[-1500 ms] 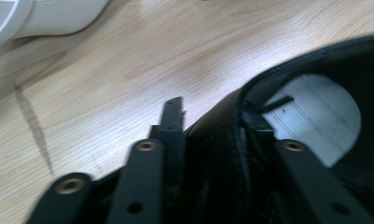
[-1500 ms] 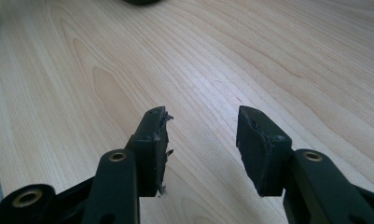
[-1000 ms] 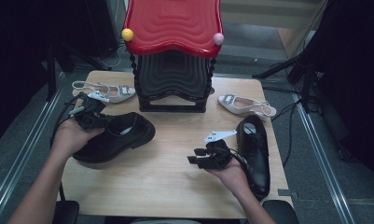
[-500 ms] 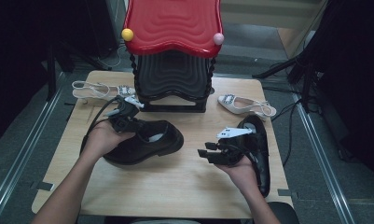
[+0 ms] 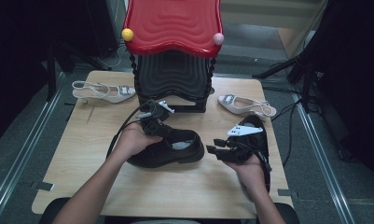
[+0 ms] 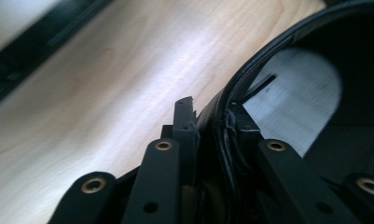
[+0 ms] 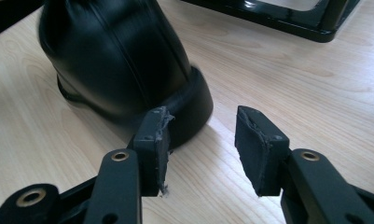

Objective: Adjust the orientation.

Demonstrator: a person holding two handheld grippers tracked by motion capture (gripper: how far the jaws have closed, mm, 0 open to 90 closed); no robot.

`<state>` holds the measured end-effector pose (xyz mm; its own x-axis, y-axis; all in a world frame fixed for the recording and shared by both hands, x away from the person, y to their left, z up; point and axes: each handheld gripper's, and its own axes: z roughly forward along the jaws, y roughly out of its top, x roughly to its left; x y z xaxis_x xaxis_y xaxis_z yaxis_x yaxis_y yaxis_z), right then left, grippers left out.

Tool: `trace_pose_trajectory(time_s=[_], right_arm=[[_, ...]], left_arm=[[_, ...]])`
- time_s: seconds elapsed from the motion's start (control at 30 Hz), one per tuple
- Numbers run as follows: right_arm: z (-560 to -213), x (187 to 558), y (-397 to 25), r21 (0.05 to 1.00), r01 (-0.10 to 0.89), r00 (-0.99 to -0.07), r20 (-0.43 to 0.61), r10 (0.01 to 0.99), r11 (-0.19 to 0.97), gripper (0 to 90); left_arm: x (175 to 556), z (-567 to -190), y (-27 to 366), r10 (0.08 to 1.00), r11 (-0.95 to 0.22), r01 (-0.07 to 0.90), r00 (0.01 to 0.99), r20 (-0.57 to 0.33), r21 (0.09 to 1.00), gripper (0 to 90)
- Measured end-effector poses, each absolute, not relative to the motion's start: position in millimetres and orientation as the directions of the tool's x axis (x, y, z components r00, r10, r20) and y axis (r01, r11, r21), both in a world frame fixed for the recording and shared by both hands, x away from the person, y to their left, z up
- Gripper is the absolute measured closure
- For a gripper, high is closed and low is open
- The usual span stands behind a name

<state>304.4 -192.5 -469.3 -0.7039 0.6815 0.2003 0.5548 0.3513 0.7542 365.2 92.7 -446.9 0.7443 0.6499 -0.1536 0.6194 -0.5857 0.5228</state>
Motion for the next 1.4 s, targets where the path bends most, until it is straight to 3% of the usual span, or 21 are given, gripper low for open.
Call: trace_pose_trajectory(time_s=[0.17,0.37,0.4,0.5,0.6,0.77,1.07,1.23,1.4], right_arm=[[-470,304,-192,0.763,0.529,-0.714,0.164,0.680,0.371,58.2],[-466,305,-189,0.741,0.565,-0.706,0.205,0.678,0.364,56.8],[-464,308,-189,0.730,0.592,-0.689,0.239,0.684,0.342,55.9],[-464,310,-188,0.733,0.594,-0.683,0.241,0.689,0.332,57.4],[-463,311,-186,0.731,0.596,-0.679,0.238,0.694,0.333,60.1],[-460,315,-177,0.724,0.600,-0.688,0.248,0.682,0.341,70.5],[-459,335,-158,0.696,0.604,-0.707,0.244,0.663,0.388,89.4],[-468,348,-147,0.688,0.615,-0.708,0.268,0.654,0.385,90.0],[-476,352,-144,0.689,0.616,-0.708,0.272,0.651,0.381,90.0]], left_arm=[[366,-453,84,0.641,-0.597,0.620,0.750,-0.161,0.509,73.3],[365,-450,82,0.626,-0.573,0.624,0.752,-0.208,0.532,62.8],[363,-446,83,0.625,-0.562,0.609,0.756,-0.195,0.560,55.6],[358,-430,93,0.624,-0.500,0.616,0.744,-0.240,0.609,52.3],[351,-420,104,0.640,-0.480,0.611,0.735,-0.225,0.630,51.2],[338,-421,126,0.660,-0.453,0.620,0.716,-0.227,0.640,56.3],[310,-432,159,0.696,-0.414,0.620,0.688,-0.207,0.667,81.5],[293,-447,171,0.719,-0.385,0.634,0.662,-0.213,0.671,89.4],[278,-466,179,0.755,-0.341,0.656,0.618,-0.219,0.673,89.8]])
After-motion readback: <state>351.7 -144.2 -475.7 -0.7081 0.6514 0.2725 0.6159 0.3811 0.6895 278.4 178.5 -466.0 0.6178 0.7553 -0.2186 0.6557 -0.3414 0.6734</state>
